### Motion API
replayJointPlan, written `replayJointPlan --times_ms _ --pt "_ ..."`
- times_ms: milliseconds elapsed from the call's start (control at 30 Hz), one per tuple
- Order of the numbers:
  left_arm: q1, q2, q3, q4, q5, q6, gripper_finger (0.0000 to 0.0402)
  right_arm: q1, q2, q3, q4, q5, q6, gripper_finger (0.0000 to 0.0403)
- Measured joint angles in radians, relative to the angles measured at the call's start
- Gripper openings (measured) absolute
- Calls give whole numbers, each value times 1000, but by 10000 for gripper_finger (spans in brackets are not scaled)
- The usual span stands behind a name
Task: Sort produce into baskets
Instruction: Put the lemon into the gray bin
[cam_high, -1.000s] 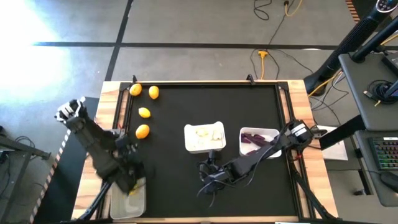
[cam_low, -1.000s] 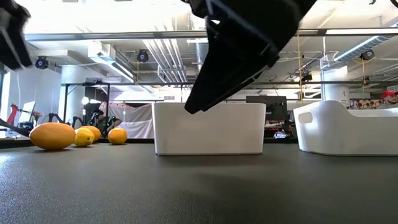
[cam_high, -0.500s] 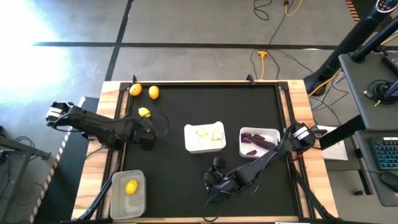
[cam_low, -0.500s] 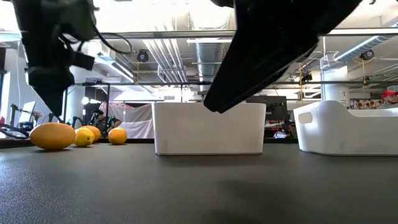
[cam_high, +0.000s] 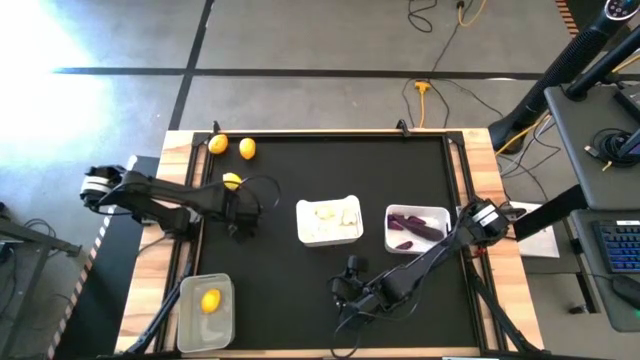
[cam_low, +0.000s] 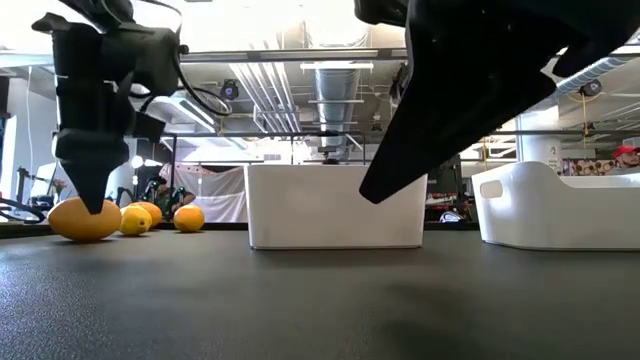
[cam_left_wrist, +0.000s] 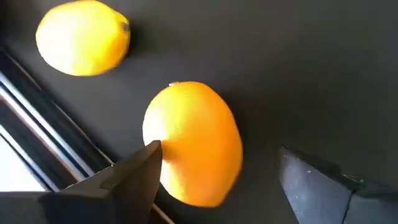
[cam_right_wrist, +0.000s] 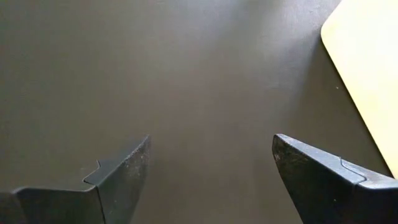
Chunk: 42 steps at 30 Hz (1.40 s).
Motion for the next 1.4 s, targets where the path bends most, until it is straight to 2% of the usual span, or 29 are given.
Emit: replayJointPlan --times_ms 267,700,800,1000,1100,1200,1400 --pt "14 63 -29 4 -67 -25 286 0 0 -32 1 0 41 327" --pt "29 226 -54 34 -49 19 285 0 0 -57 1 0 92 327" --pt "28 239 -47 33 -50 33 273 0 0 -57 1 0 92 327" --pt "-14 225 18 15 -61 43 225 0 0 -57 0 0 94 327" --pt "-82 202 58 -43 -58 -13 225 0 0 -57 -1 0 96 327" --pt "-200 155 114 -85 -57 -106 235 0 0 -57 -3 0 85 327" --pt "-539 76 255 -158 -58 -309 234 -8 0 -57 -3 2 22 327"
